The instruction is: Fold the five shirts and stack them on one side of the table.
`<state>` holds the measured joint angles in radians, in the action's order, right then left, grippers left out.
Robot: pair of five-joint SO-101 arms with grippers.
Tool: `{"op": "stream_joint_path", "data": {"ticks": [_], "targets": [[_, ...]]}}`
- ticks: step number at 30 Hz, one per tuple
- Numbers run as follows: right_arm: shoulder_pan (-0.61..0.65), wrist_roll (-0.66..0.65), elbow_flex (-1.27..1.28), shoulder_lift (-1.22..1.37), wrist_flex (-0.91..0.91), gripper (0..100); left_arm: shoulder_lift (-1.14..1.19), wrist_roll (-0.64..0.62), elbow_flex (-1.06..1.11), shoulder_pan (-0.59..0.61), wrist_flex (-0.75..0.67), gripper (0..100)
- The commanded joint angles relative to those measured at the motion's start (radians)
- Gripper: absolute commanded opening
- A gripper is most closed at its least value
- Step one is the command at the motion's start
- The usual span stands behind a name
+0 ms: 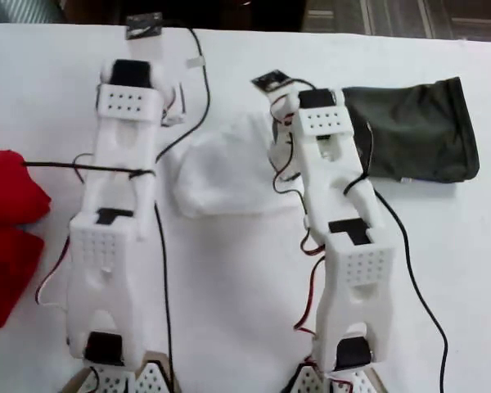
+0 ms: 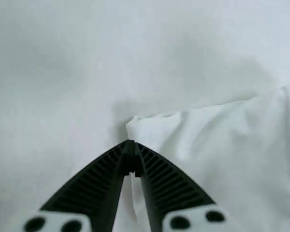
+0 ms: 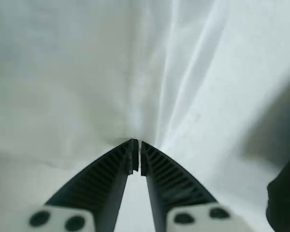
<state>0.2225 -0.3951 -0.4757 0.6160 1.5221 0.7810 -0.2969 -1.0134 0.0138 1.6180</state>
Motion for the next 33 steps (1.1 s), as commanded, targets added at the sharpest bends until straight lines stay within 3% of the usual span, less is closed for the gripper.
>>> {"op": "stream_joint_path", "data": {"ticks": [1, 20, 33], "targets": [[0.001, 0.046, 0.011, -0.087, -0.041, 2.0, 0.051, -0.008, -0.110, -0.011, 0.035, 3], [-0.028, 0.092, 0.074, -0.076, -0.087, 2.0, 0.315, -0.009, -0.240, -0.020, 0.025, 3], [-0.133, 0.046, 0.181, -0.087, -0.110, 2.0, 0.341, -0.008, -0.240, 0.089, -0.026, 3]]}}
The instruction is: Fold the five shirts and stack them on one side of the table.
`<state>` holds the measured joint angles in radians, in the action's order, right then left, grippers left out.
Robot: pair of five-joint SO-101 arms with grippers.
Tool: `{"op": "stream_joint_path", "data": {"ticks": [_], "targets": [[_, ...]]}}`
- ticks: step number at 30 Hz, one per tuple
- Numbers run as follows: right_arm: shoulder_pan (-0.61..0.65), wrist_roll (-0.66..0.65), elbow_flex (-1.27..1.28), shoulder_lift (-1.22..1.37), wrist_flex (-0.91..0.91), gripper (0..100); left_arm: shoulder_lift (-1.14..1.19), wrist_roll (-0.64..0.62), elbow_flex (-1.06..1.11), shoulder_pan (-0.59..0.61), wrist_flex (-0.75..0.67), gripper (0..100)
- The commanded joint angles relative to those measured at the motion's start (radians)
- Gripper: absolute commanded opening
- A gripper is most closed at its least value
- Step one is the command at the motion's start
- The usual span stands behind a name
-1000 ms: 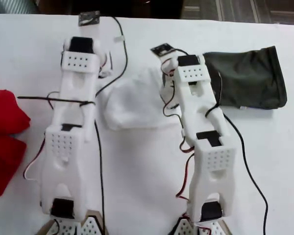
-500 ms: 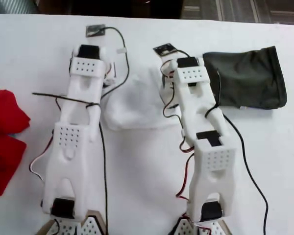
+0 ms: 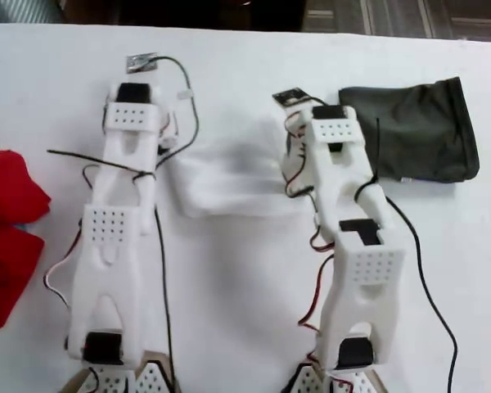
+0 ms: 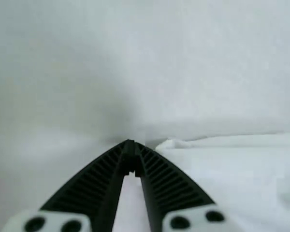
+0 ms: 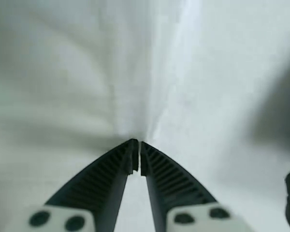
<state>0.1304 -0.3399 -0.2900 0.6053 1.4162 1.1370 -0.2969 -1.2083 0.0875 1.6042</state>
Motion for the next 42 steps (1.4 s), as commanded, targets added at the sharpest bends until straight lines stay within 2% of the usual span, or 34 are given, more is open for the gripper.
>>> {"op": "stream_joint_path", "data": {"ticks": [1, 7, 11, 15, 20, 23, 31, 38, 42], "targets": [[-0.044, -0.021, -0.009, -0.076, -0.002, 2.0, -0.020, -0.008, -0.045, 0.014, -0.012, 3], [0.008, -0.069, -0.012, -0.163, -0.005, 2.0, -0.037, -0.008, -0.165, -0.002, 0.035, 3], [0.042, -0.061, -0.012, -0.274, -0.041, 2.0, -0.057, -0.008, -0.348, -0.044, 0.166, 3], [0.015, 0.063, -0.012, -0.305, -0.157, 2.0, -0.083, -0.005, -0.360, -0.061, 0.189, 3], [-0.001, 0.103, -0.017, -0.285, -0.265, 1.9, -0.204, -0.002, -0.136, -0.104, 0.189, 3], [0.002, 0.106, -0.081, -0.236, -0.265, 1.9, -0.324, 0.002, 0.015, -0.141, 0.187, 3], [0.001, 0.107, -0.462, -0.001, -0.053, 1.9, -0.651, 0.002, 0.343, -0.247, 0.161, 3], [0.004, 0.107, -0.810, 0.206, 0.097, 1.9, -0.855, 0.002, 0.754, -0.258, -0.038, 3], [0.005, 0.107, -0.921, 0.315, 0.131, 1.9, -1.007, 0.003, 1.092, -0.273, -0.249, 3]]}}
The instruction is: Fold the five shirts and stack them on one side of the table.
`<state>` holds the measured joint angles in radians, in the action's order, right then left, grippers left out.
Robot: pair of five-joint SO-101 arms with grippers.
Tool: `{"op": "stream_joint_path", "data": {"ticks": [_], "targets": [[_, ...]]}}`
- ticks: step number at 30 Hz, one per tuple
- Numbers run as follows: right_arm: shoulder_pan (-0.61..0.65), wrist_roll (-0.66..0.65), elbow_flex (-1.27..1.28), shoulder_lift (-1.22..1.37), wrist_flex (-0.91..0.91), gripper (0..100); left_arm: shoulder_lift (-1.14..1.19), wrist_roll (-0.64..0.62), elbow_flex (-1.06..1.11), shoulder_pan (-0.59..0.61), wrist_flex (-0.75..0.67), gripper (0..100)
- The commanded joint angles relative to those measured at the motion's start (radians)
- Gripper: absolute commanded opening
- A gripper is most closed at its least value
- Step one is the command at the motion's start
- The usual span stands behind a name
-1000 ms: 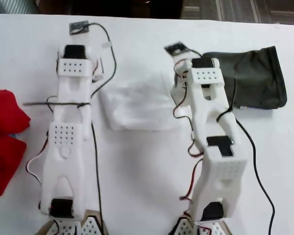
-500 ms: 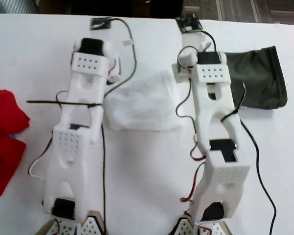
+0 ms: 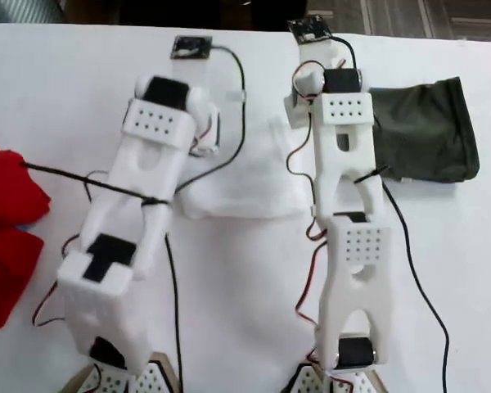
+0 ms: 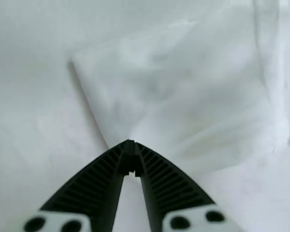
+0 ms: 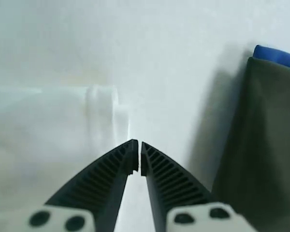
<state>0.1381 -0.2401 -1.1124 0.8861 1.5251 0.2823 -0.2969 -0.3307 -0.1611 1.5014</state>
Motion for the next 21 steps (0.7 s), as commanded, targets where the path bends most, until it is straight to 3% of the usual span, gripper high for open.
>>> {"op": "stream_joint_path", "data": {"ticks": [1, 6, 11, 21], "targets": [[0.002, 0.008, -0.114, 0.058, 0.027, 1.9, -0.192, 0.003, 0.302, -0.035, -0.207, 3], [0.048, 0.029, -0.153, 0.107, 0.038, 1.9, -0.338, 0.057, 0.645, -0.098, -0.482, 3], [0.094, 0.044, -0.189, 0.111, 0.035, 1.9, -0.339, 0.057, 0.792, -0.098, -0.654, 3], [0.110, 0.040, -0.184, 0.197, 0.002, 1.9, -0.219, 0.103, 0.914, -0.098, -0.753, 3]]}}
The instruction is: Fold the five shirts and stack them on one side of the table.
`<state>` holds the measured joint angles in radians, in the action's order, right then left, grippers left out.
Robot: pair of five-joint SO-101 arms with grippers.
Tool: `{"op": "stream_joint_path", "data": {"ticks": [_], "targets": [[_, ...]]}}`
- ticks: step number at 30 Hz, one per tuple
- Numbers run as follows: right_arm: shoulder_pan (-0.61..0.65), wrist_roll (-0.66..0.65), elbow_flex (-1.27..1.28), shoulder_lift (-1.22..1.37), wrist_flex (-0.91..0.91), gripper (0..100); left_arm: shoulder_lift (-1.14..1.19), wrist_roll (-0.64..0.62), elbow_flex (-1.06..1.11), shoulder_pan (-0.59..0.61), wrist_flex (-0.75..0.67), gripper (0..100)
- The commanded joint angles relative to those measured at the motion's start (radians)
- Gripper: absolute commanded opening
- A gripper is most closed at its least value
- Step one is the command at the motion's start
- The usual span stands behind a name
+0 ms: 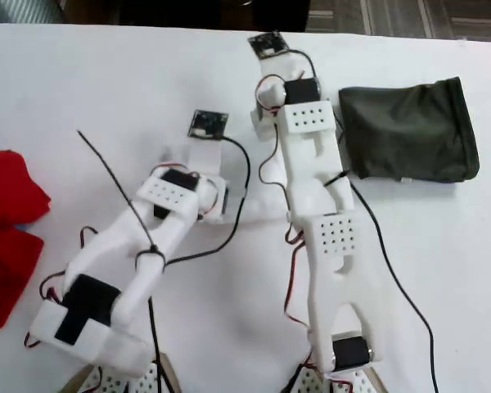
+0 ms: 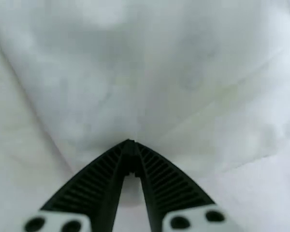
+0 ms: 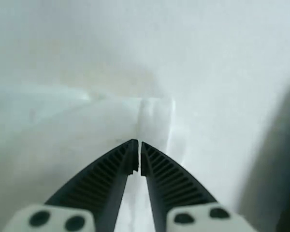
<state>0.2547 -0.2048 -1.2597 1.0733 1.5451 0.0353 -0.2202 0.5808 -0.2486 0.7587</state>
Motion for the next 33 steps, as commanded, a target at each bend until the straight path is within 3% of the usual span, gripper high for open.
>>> {"op": "stream_joint_path", "data": {"ticks": [1, 14, 20, 27, 33], "targets": [[-0.016, 0.005, -0.038, 0.028, -0.019, 1.9, 0.038, 0.023, -0.007, -0.009, -0.008, 3], [-0.125, 0.000, -0.048, 0.022, -0.004, 1.9, 0.040, 0.023, -0.042, 0.006, 0.031, 3], [-0.102, 0.005, -0.044, -0.148, 0.076, 2.3, -0.023, 0.029, -0.136, 0.006, 0.166, 3], [-0.074, 0.008, -0.035, -0.174, 0.191, 25.7, -0.238, 0.104, -0.165, 0.066, 0.206, 7], [-0.012, 0.011, -0.002, -0.173, 0.217, 25.3, -0.430, 0.176, -0.162, 0.161, 0.235, 12]]}}
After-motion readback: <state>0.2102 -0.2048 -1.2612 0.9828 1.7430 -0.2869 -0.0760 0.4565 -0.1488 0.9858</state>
